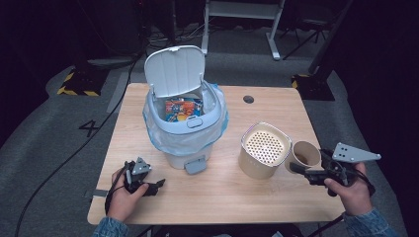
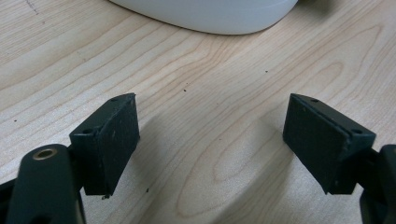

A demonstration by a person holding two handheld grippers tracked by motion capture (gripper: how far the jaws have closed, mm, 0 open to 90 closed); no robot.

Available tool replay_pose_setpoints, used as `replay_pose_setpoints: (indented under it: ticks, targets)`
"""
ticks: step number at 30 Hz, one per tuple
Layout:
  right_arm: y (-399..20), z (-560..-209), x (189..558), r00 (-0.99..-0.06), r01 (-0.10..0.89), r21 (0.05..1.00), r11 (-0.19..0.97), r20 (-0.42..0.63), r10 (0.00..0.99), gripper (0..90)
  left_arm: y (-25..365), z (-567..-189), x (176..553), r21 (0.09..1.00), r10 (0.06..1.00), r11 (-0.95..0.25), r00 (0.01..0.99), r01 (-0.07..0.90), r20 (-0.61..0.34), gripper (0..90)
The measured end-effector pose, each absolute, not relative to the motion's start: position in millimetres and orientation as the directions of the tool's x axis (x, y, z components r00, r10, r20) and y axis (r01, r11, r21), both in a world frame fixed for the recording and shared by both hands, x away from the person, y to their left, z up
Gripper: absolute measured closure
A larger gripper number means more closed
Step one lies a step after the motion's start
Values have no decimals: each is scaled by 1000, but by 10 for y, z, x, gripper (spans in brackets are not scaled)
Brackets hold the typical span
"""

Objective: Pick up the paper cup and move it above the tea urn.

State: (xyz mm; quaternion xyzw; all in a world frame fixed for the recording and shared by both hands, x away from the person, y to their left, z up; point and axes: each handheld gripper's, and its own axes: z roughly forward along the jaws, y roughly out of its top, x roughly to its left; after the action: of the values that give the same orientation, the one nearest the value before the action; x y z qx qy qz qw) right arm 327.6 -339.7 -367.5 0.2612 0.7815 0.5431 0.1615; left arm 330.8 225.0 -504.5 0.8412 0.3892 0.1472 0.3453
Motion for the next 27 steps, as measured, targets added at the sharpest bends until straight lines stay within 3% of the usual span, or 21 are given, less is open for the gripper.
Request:
replay_pose_setpoints:
  ticks: [27]
  targets:
    - [-3298, -3326, 3919, -797, 201, 918, 342, -49, 602, 293, 2249, -5045, 3309, 695, 756, -459, 654, 553, -20, 188]
